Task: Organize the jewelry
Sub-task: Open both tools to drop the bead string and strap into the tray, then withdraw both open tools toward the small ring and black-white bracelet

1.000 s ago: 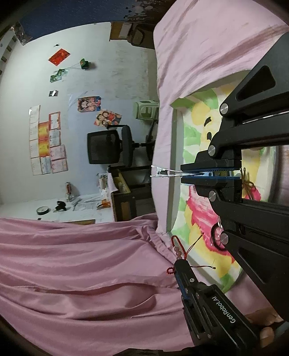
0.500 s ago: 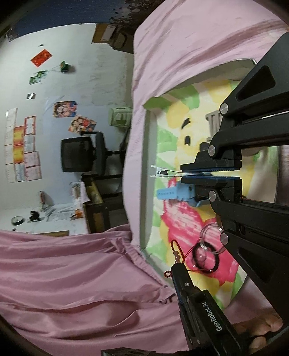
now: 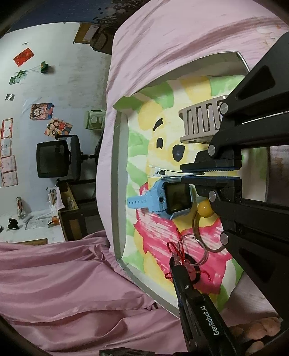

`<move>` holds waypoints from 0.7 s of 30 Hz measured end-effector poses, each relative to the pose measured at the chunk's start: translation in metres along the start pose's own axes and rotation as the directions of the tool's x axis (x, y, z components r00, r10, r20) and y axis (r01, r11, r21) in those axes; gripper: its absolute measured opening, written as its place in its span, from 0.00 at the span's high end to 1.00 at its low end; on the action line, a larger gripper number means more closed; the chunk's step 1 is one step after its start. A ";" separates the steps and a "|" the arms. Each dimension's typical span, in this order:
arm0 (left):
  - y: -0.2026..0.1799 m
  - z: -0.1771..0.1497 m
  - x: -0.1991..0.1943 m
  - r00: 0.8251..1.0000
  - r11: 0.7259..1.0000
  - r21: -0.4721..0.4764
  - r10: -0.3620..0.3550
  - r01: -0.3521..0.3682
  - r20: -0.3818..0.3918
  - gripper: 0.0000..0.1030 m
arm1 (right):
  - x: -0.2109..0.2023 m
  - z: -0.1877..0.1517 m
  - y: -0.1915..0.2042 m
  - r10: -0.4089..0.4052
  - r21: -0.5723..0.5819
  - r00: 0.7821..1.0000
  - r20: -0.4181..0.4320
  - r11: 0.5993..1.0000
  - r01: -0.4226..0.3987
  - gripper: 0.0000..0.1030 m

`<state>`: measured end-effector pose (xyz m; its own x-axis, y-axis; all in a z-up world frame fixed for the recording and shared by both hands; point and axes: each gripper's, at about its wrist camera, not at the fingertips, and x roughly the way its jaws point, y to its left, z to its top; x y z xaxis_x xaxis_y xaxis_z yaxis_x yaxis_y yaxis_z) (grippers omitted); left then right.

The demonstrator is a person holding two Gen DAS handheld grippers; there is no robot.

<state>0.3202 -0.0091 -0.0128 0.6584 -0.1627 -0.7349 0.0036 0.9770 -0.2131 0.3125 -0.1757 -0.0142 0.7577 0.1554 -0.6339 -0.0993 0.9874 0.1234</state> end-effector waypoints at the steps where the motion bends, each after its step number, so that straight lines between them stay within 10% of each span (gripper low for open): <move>1: 0.001 -0.001 0.000 1.000 1.000 -0.003 -0.001 0.001 -0.002 0.95 | 0.000 0.000 0.000 -0.001 -0.002 1.000 -0.005 1.000 0.001 0.97; 5: 0.000 -0.004 -0.004 1.000 1.000 0.006 -0.013 0.013 -0.004 0.90 | 0.001 -0.002 0.000 0.004 0.000 1.000 -0.024 1.000 -0.004 0.96; 11: 0.002 -0.012 -0.027 0.995 0.999 0.001 -0.043 0.043 0.093 0.44 | -0.006 -0.005 -0.003 0.022 0.010 1.000 -0.011 1.000 -0.022 0.95; 16: 0.002 -0.019 -0.048 0.985 0.999 0.003 -0.054 0.054 0.165 0.39 | -0.027 -0.010 -0.010 0.040 0.023 0.998 0.052 0.999 -0.042 0.68; 21: 0.002 -0.031 -0.068 0.970 0.999 0.007 -0.045 0.044 0.240 0.24 | -0.051 -0.014 -0.014 0.057 0.031 0.990 0.130 0.998 -0.061 0.64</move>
<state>0.2525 0.0000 0.0166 0.8187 -0.1686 -0.5489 0.0382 0.9698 -0.2410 0.2661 -0.1974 0.0060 0.8284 0.2059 -0.5209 -0.1256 0.9746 0.1854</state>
